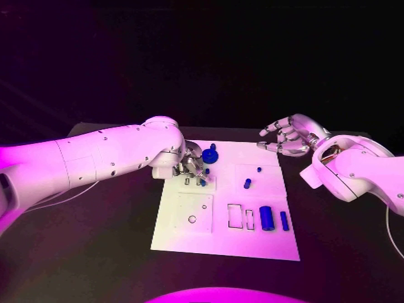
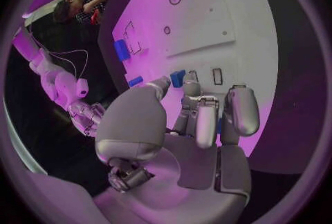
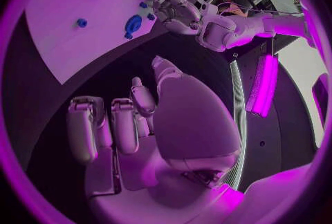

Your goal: Assemble the parts on the task board

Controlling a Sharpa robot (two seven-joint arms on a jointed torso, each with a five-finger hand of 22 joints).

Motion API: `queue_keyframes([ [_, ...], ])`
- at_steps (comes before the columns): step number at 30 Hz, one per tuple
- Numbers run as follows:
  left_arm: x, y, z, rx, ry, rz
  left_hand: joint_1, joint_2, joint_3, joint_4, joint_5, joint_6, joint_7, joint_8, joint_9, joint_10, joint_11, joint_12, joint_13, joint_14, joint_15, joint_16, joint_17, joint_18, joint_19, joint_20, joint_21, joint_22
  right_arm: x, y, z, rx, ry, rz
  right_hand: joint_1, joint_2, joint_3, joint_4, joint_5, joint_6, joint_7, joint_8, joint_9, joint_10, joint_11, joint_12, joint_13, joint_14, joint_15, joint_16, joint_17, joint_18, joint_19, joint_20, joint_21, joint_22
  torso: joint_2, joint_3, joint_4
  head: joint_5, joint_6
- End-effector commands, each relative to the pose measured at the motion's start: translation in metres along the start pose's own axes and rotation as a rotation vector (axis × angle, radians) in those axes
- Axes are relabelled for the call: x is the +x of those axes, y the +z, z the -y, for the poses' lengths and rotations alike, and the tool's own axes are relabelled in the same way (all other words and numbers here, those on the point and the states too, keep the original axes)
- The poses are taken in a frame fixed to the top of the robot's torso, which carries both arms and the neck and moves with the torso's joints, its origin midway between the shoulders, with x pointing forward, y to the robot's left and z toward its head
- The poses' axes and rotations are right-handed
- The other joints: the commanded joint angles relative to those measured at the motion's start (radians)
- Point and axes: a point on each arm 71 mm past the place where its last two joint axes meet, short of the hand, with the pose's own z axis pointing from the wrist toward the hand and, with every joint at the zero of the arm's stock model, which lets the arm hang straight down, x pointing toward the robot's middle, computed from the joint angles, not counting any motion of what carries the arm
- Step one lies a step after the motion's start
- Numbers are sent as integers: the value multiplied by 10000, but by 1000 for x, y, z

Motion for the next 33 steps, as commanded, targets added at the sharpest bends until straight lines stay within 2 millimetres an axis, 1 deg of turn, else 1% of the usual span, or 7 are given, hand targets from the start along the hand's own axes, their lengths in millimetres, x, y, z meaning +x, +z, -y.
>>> queue_keyframes([
  [1,2,0,2,75,-23,-246,136,-5,92,11,21,-78,-9,-53,30,-48,10,-30,28,697,-49,-35,1771,-120,-6,-31,-47,18,1,0,-1,-101,-82,-95,-41,28,69,-5,29,10,-14,29,-11,-52,12,-33,-16,797,30,-66,1552,85,619,33,-51,2132,-2,3,-2,12,-29],
  [9,2,1,1,68,-92,-263,426,120,416,-32,21,-22,-54,-88,89,-30,-31,-39,50,710,-82,-20,1799,-123,8,-42,-32,48,1,1,-2,-112,-81,-106,-38,39,97,-12,42,13,-15,35,-13,-40,10,-23,-10,798,28,-64,1557,82,624,32,-40,2138,-1,1,-9,11,-46],
  [14,1,1,0,79,-228,-236,1051,286,1593,-368,15,-19,-115,-179,210,1,-101,-97,83,727,-151,-5,1832,-130,31,-105,-10,97,2,1,-2,-111,-84,-112,-38,39,97,-12,42,13,-15,35,-13,-40,10,-23,-10,798,28,-64,1557,82,624,32,-40,2138,-8,5,-4,10,-45],
  [17,1,1,0,103,-351,-229,1391,179,2660,-878,27,-76,-139,-176,343,11,-130,-160,86,730,-185,-5,1838,-138,46,-125,4,131,2,1,-2,-110,-85,-116,-32,44,116,-17,50,15,-17,39,-15,-35,8,-21,-9,799,27,-63,1559,84,620,32,-49,2134,-6,6,-3,13,-44],
  [20,1,1,-1,136,-493,-250,1216,-126,3785,-1315,30,-90,-96,-83,558,64,-112,-210,97,737,-167,1,1855,-140,53,-117,15,154,2,1,-2,-105,-87,-123,-32,44,116,-17,50,15,-17,39,-15,-35,8,-21,-9,799,27,-63,1559,84,620,32,-49,2134,-4,6,-4,13,-42],
  [24,1,0,-4,196,-821,-257,370,-504,5500,-2110,92,-20,-92,195,1055,267,-105,-203,197,755,-156,18,1893,-152,84,-88,60,230,2,1,-1,-88,-84,-157,-32,44,116,-17,50,15,-17,39,-15,-35,8,-21,-9,799,27,-63,1559,84,620,32,-49,2134,-5,8,-5,29,-30],
  [33,1,-9,-14,326,-1636,142,-119,-571,5986,-2480,174,56,-141,315,1318,566,-149,2,544,796,-194,74,1989,-162,118,-111,93,294,3,0,-1,-17,-11,-240,-24,39,162,-27,113,28,-21,54,-18,-34,5,-28,-20,796,23,-73,1547,86,617,29,-58,2130,-9,8,26,26,0],
])
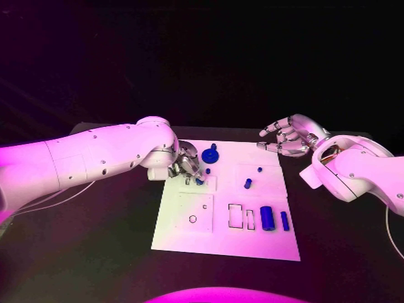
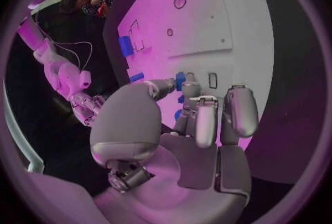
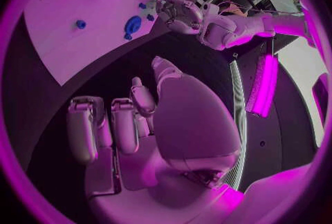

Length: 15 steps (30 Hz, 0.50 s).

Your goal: Assemble the parts on the task board

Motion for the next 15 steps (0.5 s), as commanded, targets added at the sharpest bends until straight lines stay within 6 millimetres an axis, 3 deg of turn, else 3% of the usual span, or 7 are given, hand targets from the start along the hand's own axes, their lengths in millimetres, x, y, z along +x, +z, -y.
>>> queue_keyframes([
  [1,-1,-4,0,260,-782,294,-145,-13,1824,-1737,38,127,-29,58,860,144,-8,95,83,831,-88,76,1988,-163,32,-24,50,24,2,0,-1,-31,-14,-186,-24,39,66,13,35,29,-21,54,-9,-35,5,-28,-8,796,23,-34,1550,86,618,29,-58,2134,0,4,16,6,10],
  [11,-4,-13,-9,249,-1137,1183,-432,-128,2059,-1960,174,237,-101,176,1017,594,-78,488,688,871,-147,129,2078,-174,80,-75,81,83,1,-1,0,9,-7,-195,-28,30,80,13,67,36,-23,62,-10,-36,3,-33,-14,794,22,-38,1544,85,618,28,-57,2135,8,2,18,71,27],
  [12,-4,-13,-9,229,-1064,1295,-586,-241,2200,-2063,858,342,-140,264,1090,775,-116,646,928,887,-189,152,2116,-196,148,-114,133,183,1,-1,0,12,-8,-195,-28,30,80,13,67,36,-23,62,-10,-36,3,-33,-14,794,22,-38,1544,85,618,28,-57,2135,9,0,6,81,26],
  [13,-3,-13,-9,209,-981,1394,-685,-290,2272,-2127,1212,386,-161,306,1131,865,-143,722,1048,890,-210,154,2121,-191,148,-139,130,171,1,-1,0,14,-11,-196,-28,30,80,13,67,36,-23,62,-10,-36,3,-33,-14,794,22,-38,1544,85,618,28,-57,2135,8,1,5,88,20],
  [15,-1,-12,-8,167,-800,1570,-767,-317,2313,-2169,1404,415,-180,336,1162,929,-160,771,1131,893,-228,156,2126,-187,142,-156,121,152,1,-1,1,14,-28,-194,-38,18,90,16,88,51,-26,74,-9,-28,1,-26,-10,795,21,-36,1548,84,621,27,-52,2139,8,-3,-3,105,13],
])
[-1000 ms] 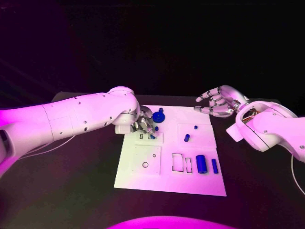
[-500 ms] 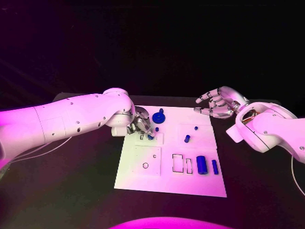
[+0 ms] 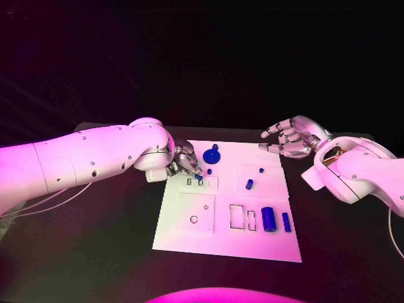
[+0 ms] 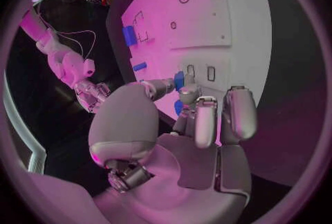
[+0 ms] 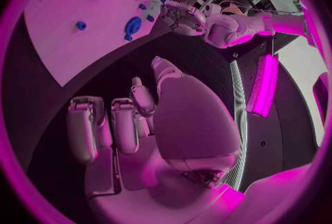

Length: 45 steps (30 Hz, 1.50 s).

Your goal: Assemble the parts on the task board

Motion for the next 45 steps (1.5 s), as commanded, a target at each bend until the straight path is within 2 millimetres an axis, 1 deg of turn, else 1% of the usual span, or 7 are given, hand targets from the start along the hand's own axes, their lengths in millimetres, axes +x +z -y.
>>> queue_keyframes([
  [1,0,1,1,8,183,779,-84,8,1787,-1756,193,177,-128,43,728,82,-18,44,76,873,-69,32,2125,-188,18,-32,13,-1,1,0,0,-42,-51,-146,-39,19,63,-12,45,51,-26,67,-10,-29,1,-26,1,795,21,-36,1549,84,621,27,-52,2140,8,-2,-13,36,-16],
  [5,5,4,0,-73,544,1018,-122,-2,1803,-1773,260,191,-137,57,742,116,-27,70,119,874,-76,33,2127,-186,16,-40,9,-9,1,1,0,-46,-84,-130,-39,19,63,-12,45,51,-26,67,-10,-29,1,-26,1,795,21,-36,1549,84,621,27,-52,2140,9,-10,-17,53,-22],
  [11,12,7,0,-108,866,1159,-184,-31,1812,-1796,351,216,-152,84,763,190,-39,128,219,877,-88,37,2135,-185,16,-50,7,-13,1,1,1,-69,-139,-116,-39,19,63,-12,45,51,-26,67,-10,-29,1,-26,1,795,21,-36,1549,84,621,27,-52,2140,3,-8,-22,71,-39],
  [23,18,10,2,-90,1014,1031,-273,-70,1824,-1821,468,248,-175,122,791,265,-58,186,315,879,-105,38,2138,-191,34,-63,18,12,2,1,1,-62,-162,-156,-55,12,74,-6,64,58,-27,74,-11,-28,0,-29,-4,796,19,-36,1550,86,618,26,-61,2136,14,-12,-39,75,-62],
  [30,20,11,0,-206,1190,729,-323,-108,1809,-1832,491,264,-187,145,806,310,-68,222,382,877,-111,34,2133,-197,48,-67,28,37,2,1,1,-60,-165,-165,-69,6,83,-1,77,61,-28,79,-12,-27,-1,-31,-8,792,18,-46,1536,86,617,24,-62,2136,13,-3,-28,45,-68],
  [33,20,12,0,-246,1326,695,-350,-120,1795,-1833,493,279,-196,163,816,348,-74,254,436,879,-114,37,2138,-198,51,-70,30,42,2,1,1,-70,-164,-172,-69,6,83,-1,77,61,-28,79,-12,-27,-1,-31,-8,792,18,-46,1536,86,617,24,-62,2136,10,-9,-25,47,-68],
  [45,20,15,0,-377,1750,719,-448,-110,1762,-1832,500,336,-249,243,841,488,-120,356,582,857,-150,-11,2056,-193,46,-95,17,24,2,1,0,-90,-164,-179,-98,15,106,8,107,69,-30,89,-14,-16,-4,-23,-4,795,17,-40,1545,82,624,23,-48,2144,16,-9,-35,63,-88],
])
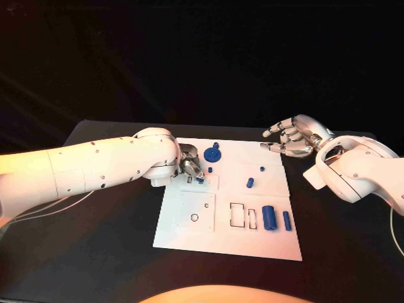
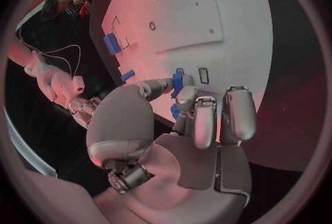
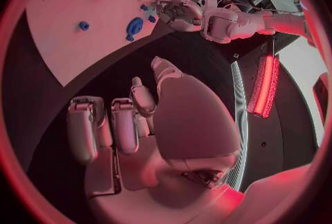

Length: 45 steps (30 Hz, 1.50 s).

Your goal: Assemble the parts on the task board

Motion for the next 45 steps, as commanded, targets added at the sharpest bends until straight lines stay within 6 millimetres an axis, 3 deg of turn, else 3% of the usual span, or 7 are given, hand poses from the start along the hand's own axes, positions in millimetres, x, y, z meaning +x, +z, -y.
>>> queue_keyframes([
  [1,3,1,-1,-111,392,-167,12,113,1622,-1692,39,162,-112,62,384,94,-11,75,20,859,-79,-10,2060,-194,10,-59,18,14,1,0,-1,-121,-107,-136,-98,15,50,8,51,69,-30,57,-15,-16,-4,-23,-6,795,17,-40,1539,82,624,23,-48,2139,5,-2,-4,-4,-13],
  [17,8,2,0,-127,772,-590,-135,102,1516,-1684,16,257,-203,188,388,341,-88,256,300,868,-141,-5,2060,-207,59,-113,40,74,1,0,1,-64,-122,-154,-160,-1,173,-2,266,106,-43,101,-24,-6,-18,-24,-23,797,4,-42,1542,81,629,12,-47,2142,-2,1,5,-20,-69],
  [38,7,5,-1,-102,-70,-812,-112,198,1608,-1770,80,340,-261,246,332,480,-151,338,453,864,-197,-17,2038,-217,97,-166,54,115,2,1,2,-31,-135,-166,-173,-18,215,-6,343,105,-45,108,-30,-11,-22,-32,-36,796,1,-45,1539,84,624,8,-62,2136,-1,-2,-4,-1,-62],
  [42,8,5,-2,-83,-322,-1102,-166,122,1674,-1930,490,455,-294,296,237,658,-187,444,668,877,-236,3,2064,-235,151,-215,86,185,2,2,3,-22,-139,-172,-173,-18,215,-6,343,105,-45,108,-30,-11,-22,-32,-36,796,1,-45,1539,84,624,8,-62,2136,-2,-2,-5,-1,-69],
  [43,9,6,-2,-81,-366,-1179,-224,84,1636,-1984,842,526,-316,312,171,736,-209,476,738,877,-254,-1,2054,-252,198,-236,122,262,2,2,3,-19,-140,-173,-177,-27,234,-9,374,104,-46,111,-33,-17,-23,-40,-44,796,0,-47,1537,85,622,6,-67,2133,-2,-2,-5,1,-71],
  [45,9,6,-3,-82,-425,-1279,-239,75,1614,-2010,944,549,-325,314,140,762,-217,484,761,882,-260,8,2067,-259,219,-242,139,297,2,2,3,-16,-141,-174,-177,-27,234,-9,374,104,-46,111,-33,-17,-23,-40,-44,796,0,-47,1537,85,622,6,-67,2133,-6,5,-3,6,-83],
])
